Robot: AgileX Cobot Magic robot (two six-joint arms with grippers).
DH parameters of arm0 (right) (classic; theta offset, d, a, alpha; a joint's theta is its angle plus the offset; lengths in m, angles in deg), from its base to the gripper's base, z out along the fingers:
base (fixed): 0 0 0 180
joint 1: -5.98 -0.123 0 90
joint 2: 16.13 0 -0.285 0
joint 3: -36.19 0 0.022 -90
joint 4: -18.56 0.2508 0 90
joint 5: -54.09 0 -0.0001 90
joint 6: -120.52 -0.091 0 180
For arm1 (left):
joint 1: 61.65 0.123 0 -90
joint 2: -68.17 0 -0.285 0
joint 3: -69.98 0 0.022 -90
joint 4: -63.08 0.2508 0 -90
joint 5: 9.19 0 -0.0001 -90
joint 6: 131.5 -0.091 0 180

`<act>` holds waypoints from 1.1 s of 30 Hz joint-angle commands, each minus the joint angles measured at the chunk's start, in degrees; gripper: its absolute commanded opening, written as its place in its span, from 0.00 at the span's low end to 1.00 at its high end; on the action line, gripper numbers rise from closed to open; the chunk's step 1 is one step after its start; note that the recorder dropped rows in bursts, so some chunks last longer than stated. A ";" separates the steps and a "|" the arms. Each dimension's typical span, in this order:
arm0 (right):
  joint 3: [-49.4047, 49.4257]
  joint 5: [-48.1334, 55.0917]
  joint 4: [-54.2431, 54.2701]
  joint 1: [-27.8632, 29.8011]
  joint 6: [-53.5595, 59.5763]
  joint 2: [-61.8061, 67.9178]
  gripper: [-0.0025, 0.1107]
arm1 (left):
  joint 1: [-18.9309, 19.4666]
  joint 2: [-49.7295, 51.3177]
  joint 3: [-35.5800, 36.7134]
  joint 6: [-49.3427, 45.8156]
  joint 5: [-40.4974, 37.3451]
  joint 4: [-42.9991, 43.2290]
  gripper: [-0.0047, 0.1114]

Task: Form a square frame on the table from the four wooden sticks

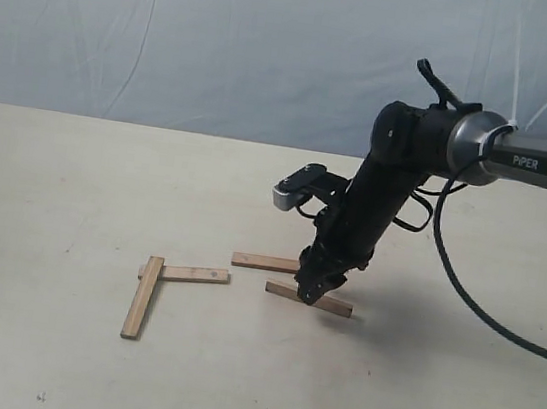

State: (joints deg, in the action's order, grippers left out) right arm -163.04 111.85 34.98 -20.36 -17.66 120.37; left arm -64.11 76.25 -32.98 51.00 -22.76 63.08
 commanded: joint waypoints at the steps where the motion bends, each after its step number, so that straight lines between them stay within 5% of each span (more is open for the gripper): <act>1: 0.18 0.61 2.15 0.53 -0.12 0.77 0.24 | 0.00 -0.29 0.17 -0.06 -0.15 0.34 0.04; 8: 0.18 1.54 -0.68 -1.43 -0.10 0.85 0.38 | 0.00 -0.29 0.17 -0.06 -0.15 0.34 0.04; 33: 0.18 -1.43 -8.57 -6.30 -1.42 0.85 0.46 | 0.00 -0.29 0.17 -0.06 -0.15 0.34 0.04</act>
State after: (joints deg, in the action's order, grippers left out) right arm -163.04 111.13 26.89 -26.57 -19.85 121.48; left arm -64.11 76.25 -32.98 51.00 -22.76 63.08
